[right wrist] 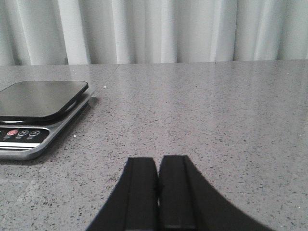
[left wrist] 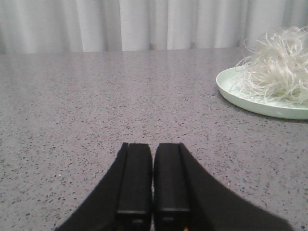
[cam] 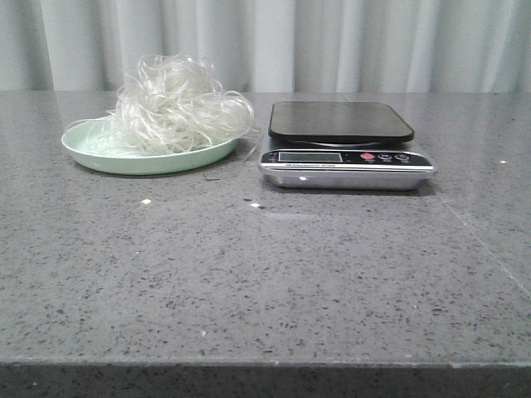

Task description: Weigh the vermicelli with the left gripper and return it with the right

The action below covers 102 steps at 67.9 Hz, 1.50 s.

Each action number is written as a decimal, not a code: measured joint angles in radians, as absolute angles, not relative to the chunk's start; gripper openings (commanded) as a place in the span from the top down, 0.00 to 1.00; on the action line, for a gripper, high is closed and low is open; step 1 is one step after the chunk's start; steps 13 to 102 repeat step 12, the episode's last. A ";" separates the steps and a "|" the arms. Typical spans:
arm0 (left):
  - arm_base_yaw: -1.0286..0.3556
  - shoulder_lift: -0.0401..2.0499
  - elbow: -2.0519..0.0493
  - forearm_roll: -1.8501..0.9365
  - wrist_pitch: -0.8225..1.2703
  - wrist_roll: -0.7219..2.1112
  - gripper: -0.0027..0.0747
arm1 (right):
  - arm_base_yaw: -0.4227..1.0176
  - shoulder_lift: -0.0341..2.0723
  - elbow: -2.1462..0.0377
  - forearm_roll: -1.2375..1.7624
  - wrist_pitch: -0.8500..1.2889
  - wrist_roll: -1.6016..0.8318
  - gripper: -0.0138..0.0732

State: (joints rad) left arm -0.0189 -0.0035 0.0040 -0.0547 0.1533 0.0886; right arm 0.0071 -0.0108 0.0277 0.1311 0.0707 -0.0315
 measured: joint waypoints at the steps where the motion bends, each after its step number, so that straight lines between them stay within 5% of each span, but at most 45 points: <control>1: -0.019 -0.004 0.004 -0.055 0.153 0.089 0.79 | 0.007 -0.011 0.028 0.131 0.071 -0.032 0.67; 102: -0.019 -0.004 0.004 -0.055 0.153 0.089 0.79 | 0.007 -0.011 0.028 0.131 0.071 -0.032 0.67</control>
